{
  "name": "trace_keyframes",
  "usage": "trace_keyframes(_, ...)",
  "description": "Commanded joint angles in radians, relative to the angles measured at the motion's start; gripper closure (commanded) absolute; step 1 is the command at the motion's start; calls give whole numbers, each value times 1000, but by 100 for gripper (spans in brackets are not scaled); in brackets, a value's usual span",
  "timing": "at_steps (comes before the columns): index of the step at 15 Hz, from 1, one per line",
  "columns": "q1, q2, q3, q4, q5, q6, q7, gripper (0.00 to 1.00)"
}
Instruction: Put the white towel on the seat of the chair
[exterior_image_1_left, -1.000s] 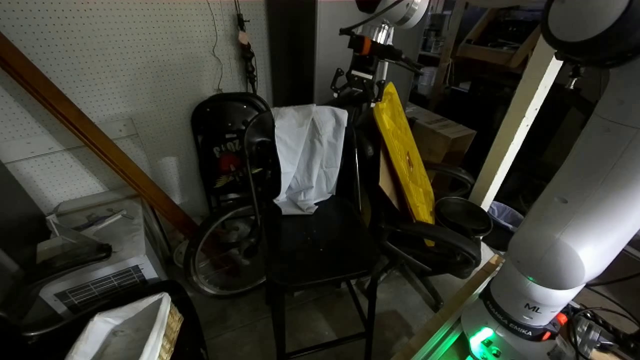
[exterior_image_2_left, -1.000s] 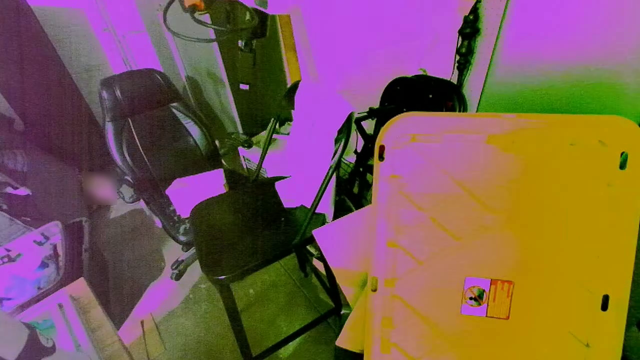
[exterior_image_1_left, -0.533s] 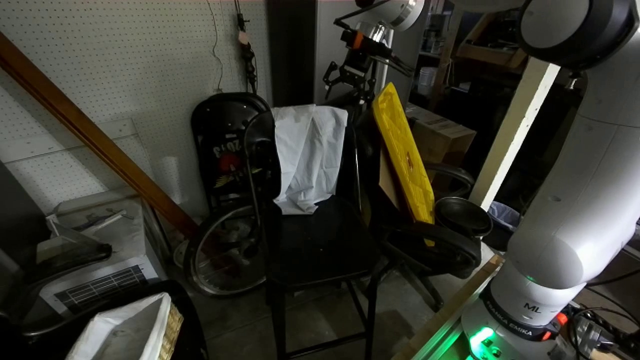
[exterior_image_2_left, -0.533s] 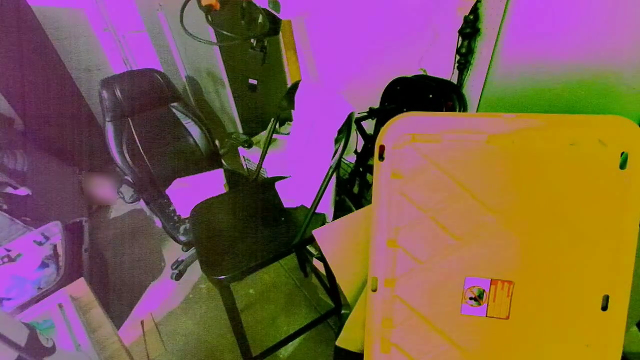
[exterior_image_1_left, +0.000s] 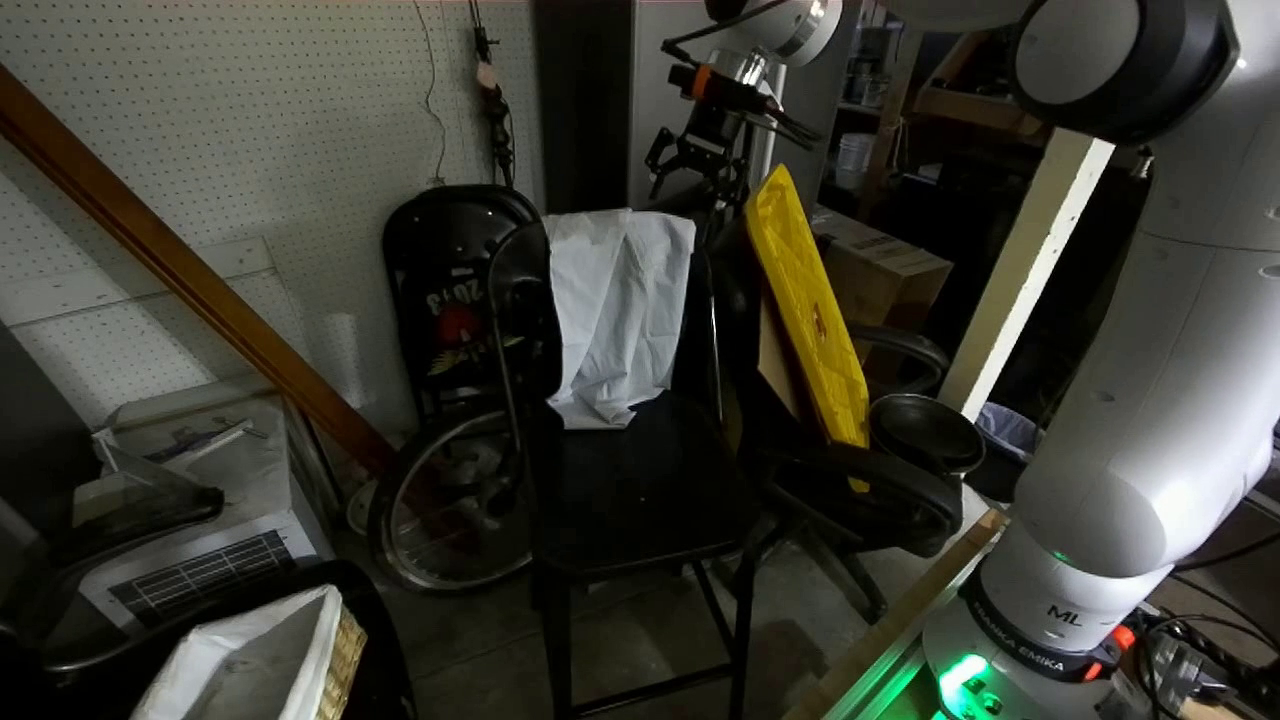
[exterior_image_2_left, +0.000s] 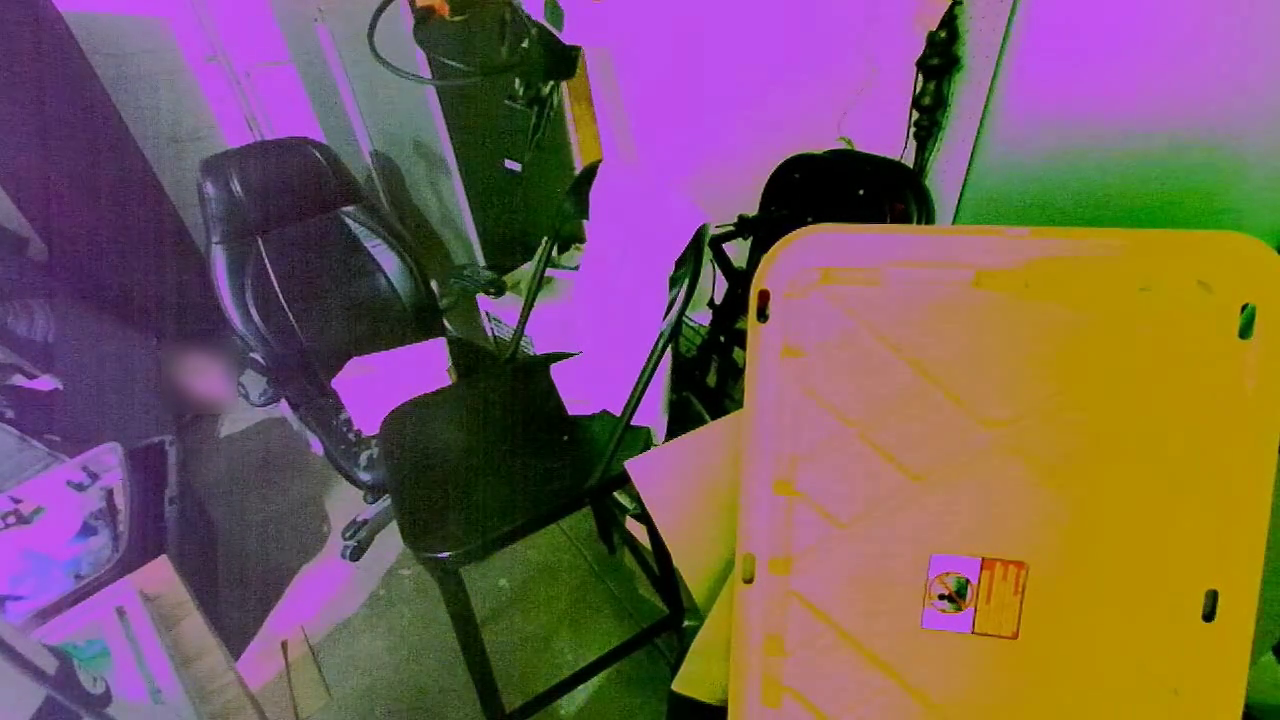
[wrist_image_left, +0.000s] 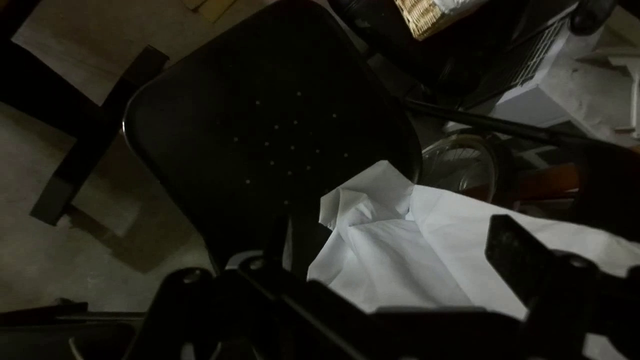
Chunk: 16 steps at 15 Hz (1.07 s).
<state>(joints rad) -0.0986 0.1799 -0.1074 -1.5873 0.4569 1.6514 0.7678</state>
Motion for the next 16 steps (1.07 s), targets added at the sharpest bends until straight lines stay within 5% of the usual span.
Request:
trace_keyframes(1,-18,128,-19,155,24,-45,176,0)
trace_keyframes(9,-87,314,-19,351,157,93,444,0)
trace_keyframes(16,-111,444,6,493,161,150,592,0)
